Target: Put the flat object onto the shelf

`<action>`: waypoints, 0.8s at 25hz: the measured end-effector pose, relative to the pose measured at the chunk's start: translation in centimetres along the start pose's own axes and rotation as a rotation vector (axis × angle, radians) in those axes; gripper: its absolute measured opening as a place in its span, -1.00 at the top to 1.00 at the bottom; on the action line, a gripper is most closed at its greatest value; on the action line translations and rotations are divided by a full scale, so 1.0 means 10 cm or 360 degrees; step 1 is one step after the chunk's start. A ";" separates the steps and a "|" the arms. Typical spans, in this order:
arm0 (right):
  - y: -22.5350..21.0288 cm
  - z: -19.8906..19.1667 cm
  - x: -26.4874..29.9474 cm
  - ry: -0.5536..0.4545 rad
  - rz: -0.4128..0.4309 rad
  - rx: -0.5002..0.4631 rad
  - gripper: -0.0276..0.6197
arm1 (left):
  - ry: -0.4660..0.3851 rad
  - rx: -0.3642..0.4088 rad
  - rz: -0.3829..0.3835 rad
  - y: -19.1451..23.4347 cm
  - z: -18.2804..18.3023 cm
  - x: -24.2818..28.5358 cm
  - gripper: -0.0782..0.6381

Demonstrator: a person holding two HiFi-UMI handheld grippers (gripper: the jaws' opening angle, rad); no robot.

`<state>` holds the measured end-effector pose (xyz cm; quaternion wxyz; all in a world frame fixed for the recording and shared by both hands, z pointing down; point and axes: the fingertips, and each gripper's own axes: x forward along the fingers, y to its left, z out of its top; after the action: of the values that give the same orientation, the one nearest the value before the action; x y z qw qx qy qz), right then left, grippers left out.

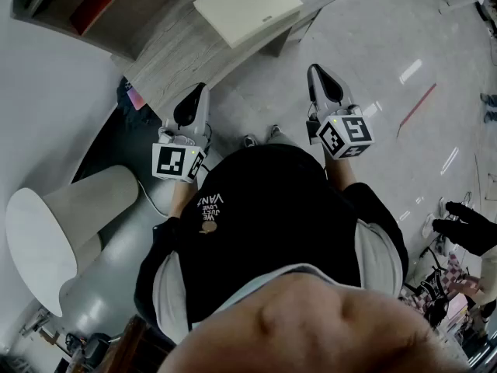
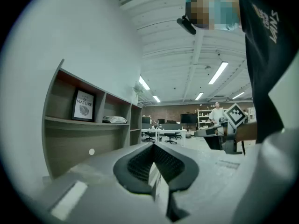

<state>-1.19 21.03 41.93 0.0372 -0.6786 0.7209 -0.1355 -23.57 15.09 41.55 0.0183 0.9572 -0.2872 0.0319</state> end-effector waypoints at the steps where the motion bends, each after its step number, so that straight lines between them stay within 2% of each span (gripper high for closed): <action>1: 0.01 -0.01 0.00 -0.0002 -0.0003 -0.0002 0.92 | 0.0001 0.0000 -0.0005 0.00 -0.01 -0.01 0.78; 11: 0.09 -0.03 -0.06 -0.0028 -0.0025 -0.0004 0.92 | 0.0031 -0.0006 -0.0042 0.02 -0.11 -0.04 0.78; 14: 0.08 0.02 -0.07 -0.0082 -0.0020 0.0021 0.92 | 0.0017 -0.0012 -0.0046 0.03 -0.11 -0.03 0.78; 20: -0.04 -0.01 0.01 -0.0073 -0.0019 0.0089 0.92 | 0.0012 -0.0033 -0.0042 0.05 -0.12 0.09 0.78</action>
<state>-0.83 20.96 42.14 0.0719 -0.6845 0.7117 -0.1404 -23.15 14.23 42.81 0.0297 0.9605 -0.2748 0.0323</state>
